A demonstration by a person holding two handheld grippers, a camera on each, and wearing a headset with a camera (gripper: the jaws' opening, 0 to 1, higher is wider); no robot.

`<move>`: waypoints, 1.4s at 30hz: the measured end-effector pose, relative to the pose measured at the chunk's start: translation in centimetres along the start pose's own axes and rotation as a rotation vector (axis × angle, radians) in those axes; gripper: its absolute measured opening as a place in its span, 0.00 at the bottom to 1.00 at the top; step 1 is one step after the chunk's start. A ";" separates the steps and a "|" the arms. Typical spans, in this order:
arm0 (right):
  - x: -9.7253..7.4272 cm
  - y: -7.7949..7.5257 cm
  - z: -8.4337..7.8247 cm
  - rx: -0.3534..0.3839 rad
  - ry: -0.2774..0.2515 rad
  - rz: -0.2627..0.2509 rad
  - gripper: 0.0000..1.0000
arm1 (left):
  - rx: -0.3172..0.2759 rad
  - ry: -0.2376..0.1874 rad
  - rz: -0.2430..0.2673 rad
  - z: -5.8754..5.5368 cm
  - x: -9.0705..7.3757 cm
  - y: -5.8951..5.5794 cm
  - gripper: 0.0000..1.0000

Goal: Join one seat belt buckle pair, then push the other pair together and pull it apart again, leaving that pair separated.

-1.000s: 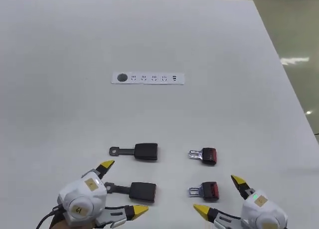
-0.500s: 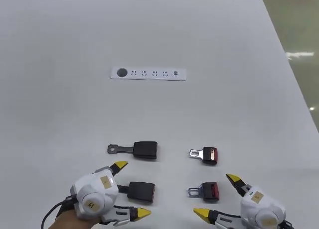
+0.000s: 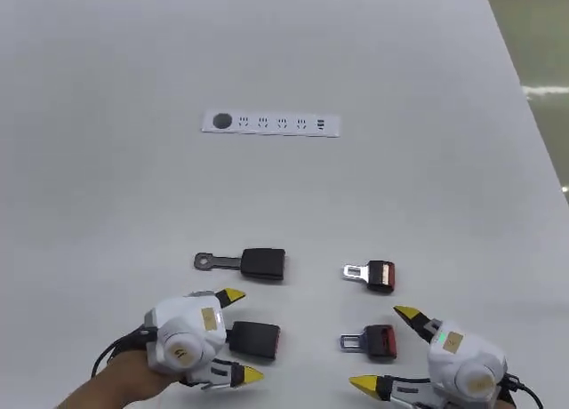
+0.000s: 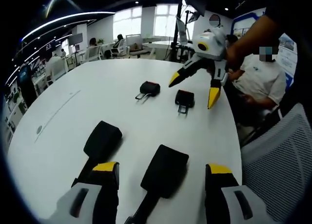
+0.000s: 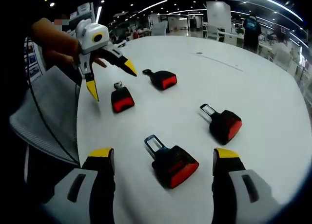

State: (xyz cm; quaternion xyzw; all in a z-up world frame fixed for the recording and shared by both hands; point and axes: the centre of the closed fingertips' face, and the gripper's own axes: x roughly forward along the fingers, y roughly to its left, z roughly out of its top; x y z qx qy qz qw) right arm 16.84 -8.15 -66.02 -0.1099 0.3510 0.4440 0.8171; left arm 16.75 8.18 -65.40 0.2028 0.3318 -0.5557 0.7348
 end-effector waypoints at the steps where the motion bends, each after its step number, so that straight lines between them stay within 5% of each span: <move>1: 0.1 -0.1 0.0 -0.006 0.005 0.005 0.81 | 0.010 0.005 -0.004 -0.1 0.1 0.0 0.72; 15: 0.4 0.0 -0.8 -0.122 0.103 0.132 0.70 | 0.112 0.078 -0.093 -2.0 1.6 -0.1 0.57; 26: 0.5 0.0 -2.4 -0.220 0.169 0.192 0.60 | 0.171 0.122 -0.110 -3.4 2.1 0.1 0.47; 42: 0.8 -1.4 -2.9 -0.293 0.192 0.190 0.41 | 0.177 0.076 -0.088 -2.8 2.2 0.5 0.37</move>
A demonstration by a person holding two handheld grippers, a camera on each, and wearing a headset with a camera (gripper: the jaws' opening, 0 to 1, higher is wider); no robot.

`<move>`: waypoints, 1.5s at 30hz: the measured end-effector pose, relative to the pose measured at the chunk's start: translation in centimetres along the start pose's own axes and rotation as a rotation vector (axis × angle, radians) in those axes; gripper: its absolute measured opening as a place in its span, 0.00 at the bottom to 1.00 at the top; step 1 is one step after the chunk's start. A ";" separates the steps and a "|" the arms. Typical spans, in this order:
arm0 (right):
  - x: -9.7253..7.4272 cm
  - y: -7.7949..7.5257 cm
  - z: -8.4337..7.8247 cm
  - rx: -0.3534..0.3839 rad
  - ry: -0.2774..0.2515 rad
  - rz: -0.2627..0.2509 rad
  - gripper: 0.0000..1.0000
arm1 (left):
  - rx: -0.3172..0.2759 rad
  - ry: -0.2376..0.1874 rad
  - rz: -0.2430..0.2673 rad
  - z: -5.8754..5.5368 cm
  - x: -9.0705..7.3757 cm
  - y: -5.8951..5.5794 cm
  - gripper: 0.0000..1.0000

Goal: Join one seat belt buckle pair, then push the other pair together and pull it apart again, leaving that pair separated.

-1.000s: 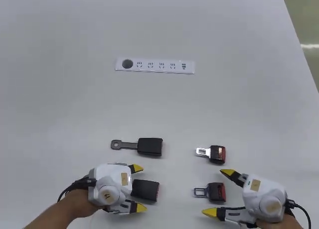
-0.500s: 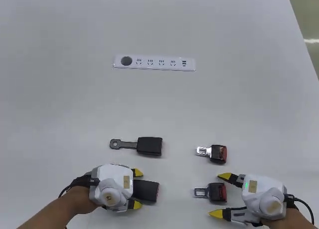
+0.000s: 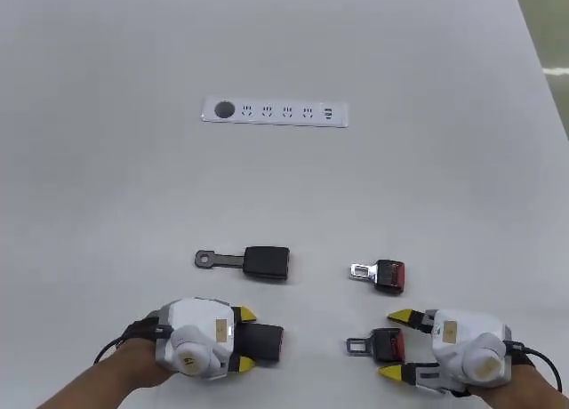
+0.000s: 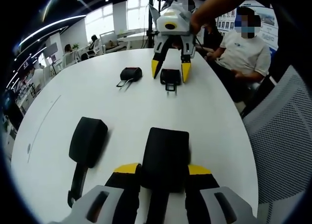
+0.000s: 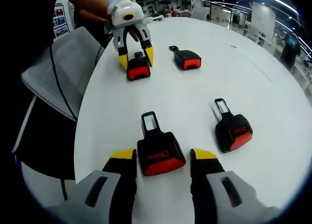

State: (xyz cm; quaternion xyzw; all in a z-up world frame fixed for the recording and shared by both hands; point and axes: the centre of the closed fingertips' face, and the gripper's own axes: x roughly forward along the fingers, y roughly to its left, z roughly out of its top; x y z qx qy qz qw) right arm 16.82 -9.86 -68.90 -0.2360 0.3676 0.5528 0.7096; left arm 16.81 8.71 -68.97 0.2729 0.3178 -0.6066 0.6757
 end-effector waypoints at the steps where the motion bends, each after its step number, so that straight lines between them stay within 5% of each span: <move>1: 0.0 -0.1 0.0 -0.002 0.003 -0.008 0.40 | -0.001 -0.003 0.005 0.0 0.0 0.1 0.36; 14: 0.3 0.0 0.0 0.025 0.011 -0.047 0.35 | -0.017 0.001 0.026 0.3 0.1 0.2 0.35; 45: 0.6 0.1 0.1 -0.032 0.196 -0.030 0.35 | -0.012 0.059 -0.005 -0.1 0.0 -0.1 0.34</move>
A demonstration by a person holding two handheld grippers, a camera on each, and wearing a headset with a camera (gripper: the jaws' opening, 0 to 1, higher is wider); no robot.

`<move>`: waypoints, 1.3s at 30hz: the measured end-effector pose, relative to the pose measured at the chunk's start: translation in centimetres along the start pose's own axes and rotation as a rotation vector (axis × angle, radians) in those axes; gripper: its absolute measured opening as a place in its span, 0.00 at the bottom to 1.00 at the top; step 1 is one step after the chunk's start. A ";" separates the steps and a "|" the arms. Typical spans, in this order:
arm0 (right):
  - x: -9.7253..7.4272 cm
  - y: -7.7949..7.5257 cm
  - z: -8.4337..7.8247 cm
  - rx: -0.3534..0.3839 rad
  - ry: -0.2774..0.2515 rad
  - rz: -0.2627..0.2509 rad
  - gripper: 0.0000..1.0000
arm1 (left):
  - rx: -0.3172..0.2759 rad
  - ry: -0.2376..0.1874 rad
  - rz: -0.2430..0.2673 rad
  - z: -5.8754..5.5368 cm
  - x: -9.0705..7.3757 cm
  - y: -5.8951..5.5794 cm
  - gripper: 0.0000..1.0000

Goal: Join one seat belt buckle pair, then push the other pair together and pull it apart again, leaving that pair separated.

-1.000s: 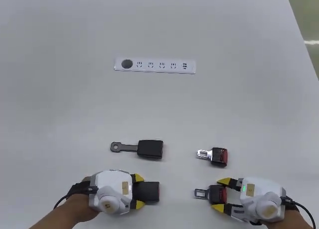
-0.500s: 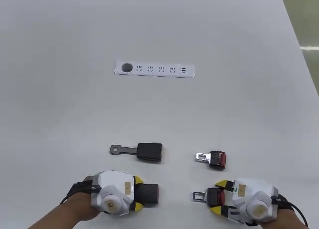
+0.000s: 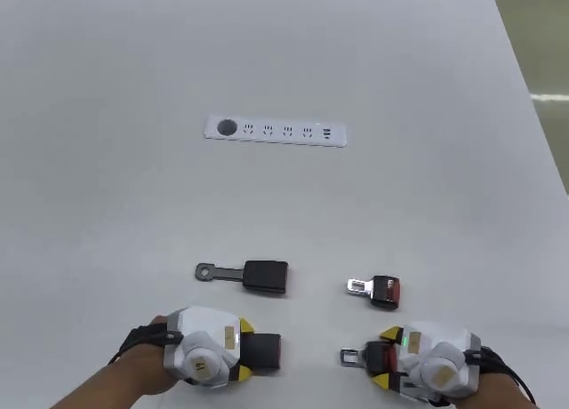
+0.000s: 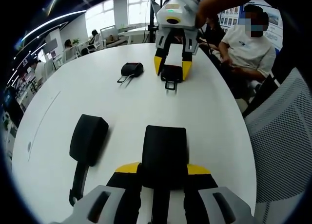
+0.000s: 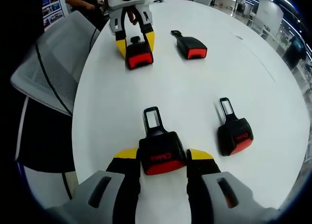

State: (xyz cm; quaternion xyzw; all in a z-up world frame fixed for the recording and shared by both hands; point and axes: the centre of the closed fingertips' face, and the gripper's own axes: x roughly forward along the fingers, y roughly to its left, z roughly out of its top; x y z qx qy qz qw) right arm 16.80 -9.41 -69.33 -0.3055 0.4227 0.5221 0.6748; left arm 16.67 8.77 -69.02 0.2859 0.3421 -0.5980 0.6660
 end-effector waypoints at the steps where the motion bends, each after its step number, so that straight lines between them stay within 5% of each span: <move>1: 0.1 0.0 0.1 -0.001 0.002 0.000 0.35 | 0.000 0.001 0.000 0.0 0.0 0.0 0.34; 20: 1.6 0.9 2.5 -0.014 0.037 0.011 0.35 | -0.001 0.015 0.001 0.0 -0.1 0.0 0.34; 39: 3.5 2.3 6.4 0.001 -0.009 0.004 0.35 | 0.010 0.037 -0.005 0.0 -0.1 0.0 0.34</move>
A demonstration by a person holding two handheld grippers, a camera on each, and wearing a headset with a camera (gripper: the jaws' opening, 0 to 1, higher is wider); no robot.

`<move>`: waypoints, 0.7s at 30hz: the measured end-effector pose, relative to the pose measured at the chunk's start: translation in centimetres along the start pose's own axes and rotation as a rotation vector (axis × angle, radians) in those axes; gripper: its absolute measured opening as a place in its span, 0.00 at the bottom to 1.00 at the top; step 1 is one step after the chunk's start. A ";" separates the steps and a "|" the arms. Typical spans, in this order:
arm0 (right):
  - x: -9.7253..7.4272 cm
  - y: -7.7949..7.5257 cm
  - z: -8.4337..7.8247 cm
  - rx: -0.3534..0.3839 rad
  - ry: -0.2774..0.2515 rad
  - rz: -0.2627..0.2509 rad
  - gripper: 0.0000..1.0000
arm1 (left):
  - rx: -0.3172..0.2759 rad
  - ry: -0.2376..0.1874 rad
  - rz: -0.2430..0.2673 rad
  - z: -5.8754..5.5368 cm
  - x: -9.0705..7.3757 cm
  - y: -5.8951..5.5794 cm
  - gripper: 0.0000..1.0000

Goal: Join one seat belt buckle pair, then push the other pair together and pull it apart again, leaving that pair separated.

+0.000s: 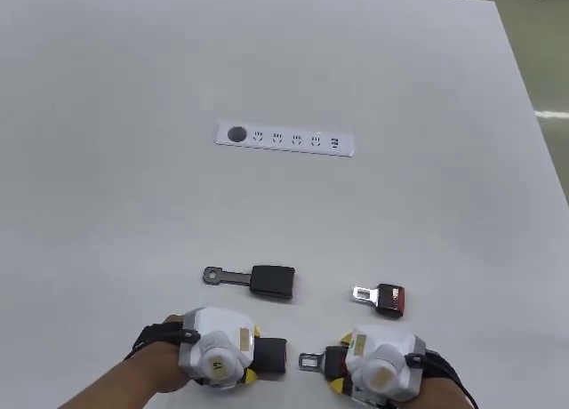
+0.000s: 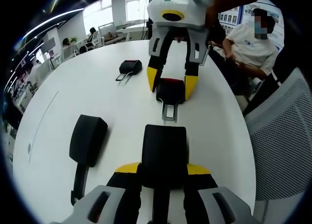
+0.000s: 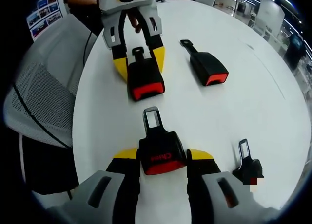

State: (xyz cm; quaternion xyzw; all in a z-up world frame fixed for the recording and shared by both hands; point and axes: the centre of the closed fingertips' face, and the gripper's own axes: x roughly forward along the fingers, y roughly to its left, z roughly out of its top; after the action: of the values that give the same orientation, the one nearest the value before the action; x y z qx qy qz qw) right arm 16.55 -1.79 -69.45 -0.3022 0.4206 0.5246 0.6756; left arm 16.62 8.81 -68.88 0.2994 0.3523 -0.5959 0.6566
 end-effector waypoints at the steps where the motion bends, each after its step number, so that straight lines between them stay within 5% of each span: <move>1: 0.1 0.1 0.3 0.002 -0.004 -0.001 0.35 | 0.001 0.002 -0.001 0.0 0.0 0.0 0.34; 21: 1.2 0.8 2.9 0.009 -0.021 -0.004 0.35 | 0.015 0.018 -0.009 -0.1 0.0 0.0 0.34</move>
State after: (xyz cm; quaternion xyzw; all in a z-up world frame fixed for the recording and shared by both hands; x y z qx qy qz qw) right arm 16.63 1.47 -69.14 -0.2945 0.4151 0.5246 0.6824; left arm 16.61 8.83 -68.96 0.3082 0.3550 -0.5987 0.6485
